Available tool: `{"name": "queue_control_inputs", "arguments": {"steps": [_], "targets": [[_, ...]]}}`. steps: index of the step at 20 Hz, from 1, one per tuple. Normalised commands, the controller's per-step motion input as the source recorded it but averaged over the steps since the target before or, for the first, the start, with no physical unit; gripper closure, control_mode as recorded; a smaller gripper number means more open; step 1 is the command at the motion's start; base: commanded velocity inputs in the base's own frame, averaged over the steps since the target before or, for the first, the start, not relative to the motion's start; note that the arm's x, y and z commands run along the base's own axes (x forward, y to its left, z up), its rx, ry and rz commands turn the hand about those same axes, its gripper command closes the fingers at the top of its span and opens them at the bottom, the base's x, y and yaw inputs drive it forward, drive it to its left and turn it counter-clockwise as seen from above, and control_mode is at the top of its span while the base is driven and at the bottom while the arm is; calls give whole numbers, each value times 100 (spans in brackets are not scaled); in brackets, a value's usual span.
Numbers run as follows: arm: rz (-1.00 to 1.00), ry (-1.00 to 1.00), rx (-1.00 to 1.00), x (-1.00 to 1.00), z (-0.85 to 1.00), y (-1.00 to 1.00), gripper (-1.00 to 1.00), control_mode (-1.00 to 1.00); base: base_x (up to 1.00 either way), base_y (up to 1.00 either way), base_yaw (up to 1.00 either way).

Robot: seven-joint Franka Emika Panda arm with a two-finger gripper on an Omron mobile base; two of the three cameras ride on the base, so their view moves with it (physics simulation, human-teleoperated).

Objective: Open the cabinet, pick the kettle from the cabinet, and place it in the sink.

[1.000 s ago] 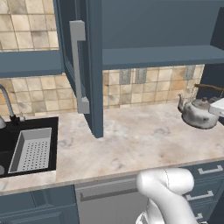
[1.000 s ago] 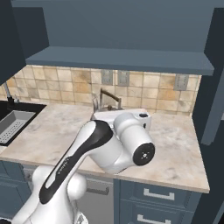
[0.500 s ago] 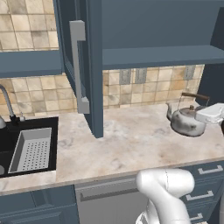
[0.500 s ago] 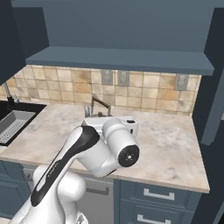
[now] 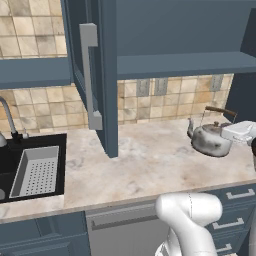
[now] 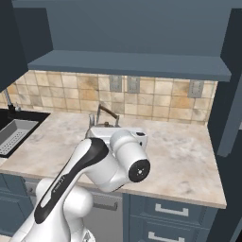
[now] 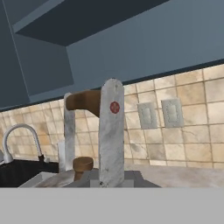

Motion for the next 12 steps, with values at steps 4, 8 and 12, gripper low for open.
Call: {"name": "queue_control_inputs", "arguments": {"steps": [4,8,12], "targets": [[0,0,0,0,0,0,100,-100,0,0,0],[0,0,0,0,0,0,100,-100,0,0,0],[0,0,0,0,0,0,100,-100,0,0,0]]}}
